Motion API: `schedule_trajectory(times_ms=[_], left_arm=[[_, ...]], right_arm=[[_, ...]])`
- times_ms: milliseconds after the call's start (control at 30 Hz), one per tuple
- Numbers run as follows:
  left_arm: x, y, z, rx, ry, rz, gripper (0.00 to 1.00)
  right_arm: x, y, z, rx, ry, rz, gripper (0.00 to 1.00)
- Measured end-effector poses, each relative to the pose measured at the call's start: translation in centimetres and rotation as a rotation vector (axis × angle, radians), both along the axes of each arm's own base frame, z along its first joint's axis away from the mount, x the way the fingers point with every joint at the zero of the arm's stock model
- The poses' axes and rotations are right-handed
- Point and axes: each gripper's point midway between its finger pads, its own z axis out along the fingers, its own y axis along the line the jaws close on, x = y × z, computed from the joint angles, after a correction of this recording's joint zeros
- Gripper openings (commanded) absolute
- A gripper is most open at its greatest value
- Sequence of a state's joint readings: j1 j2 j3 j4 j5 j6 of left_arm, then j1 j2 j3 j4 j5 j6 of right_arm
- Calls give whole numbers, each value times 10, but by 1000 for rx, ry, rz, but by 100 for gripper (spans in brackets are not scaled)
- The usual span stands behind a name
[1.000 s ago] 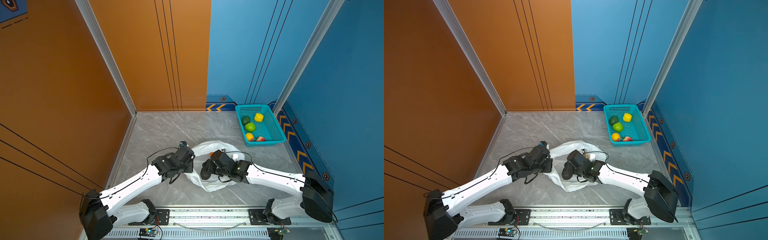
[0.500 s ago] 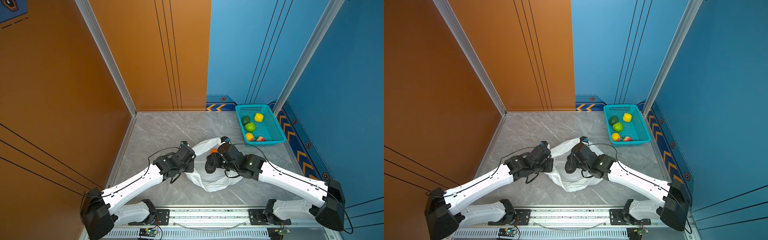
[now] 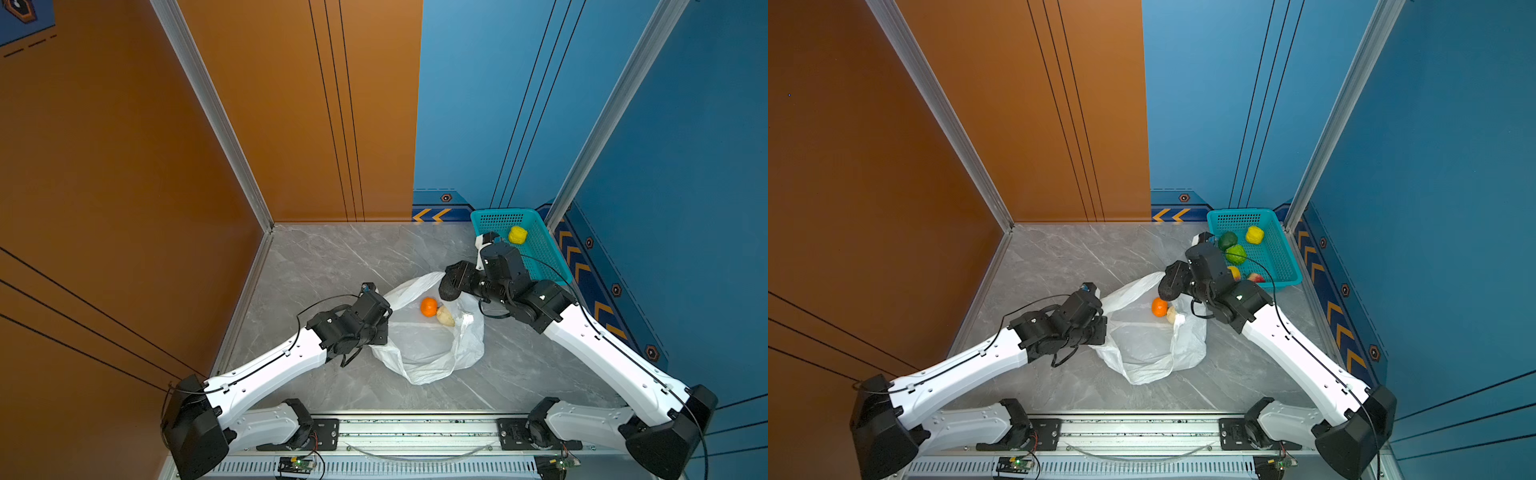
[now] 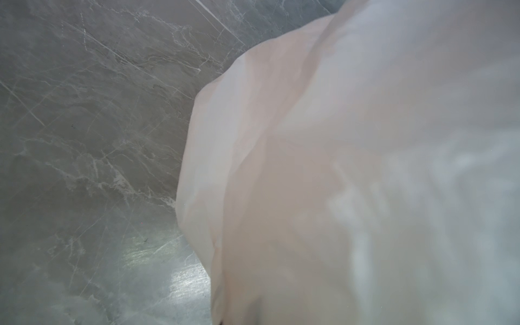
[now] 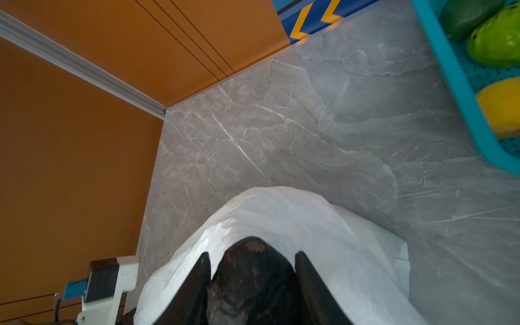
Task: Untie the knot of the plastic bag and take out the fruit
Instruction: Place the fruit in the basket.
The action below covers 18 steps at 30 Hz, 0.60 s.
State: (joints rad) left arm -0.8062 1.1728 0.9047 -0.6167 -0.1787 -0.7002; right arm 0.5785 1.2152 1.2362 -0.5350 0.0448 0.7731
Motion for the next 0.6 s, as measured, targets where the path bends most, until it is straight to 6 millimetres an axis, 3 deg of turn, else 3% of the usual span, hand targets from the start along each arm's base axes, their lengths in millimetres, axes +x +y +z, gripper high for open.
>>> schedule_trajectory(times_ms=[333,467,600], left_arm=[[-1,-2,0,-1,-1,-7,0],[-3,-3,2,-6,-6,-13,0],[-3,-3,6,-14,-14,-15,0]], right_arm=[[63,-124,1,-35,-42,-300,29],[95,-174,-25,-76,-10,-408,29],[123,-210,-62,-119,53,-470,29]])
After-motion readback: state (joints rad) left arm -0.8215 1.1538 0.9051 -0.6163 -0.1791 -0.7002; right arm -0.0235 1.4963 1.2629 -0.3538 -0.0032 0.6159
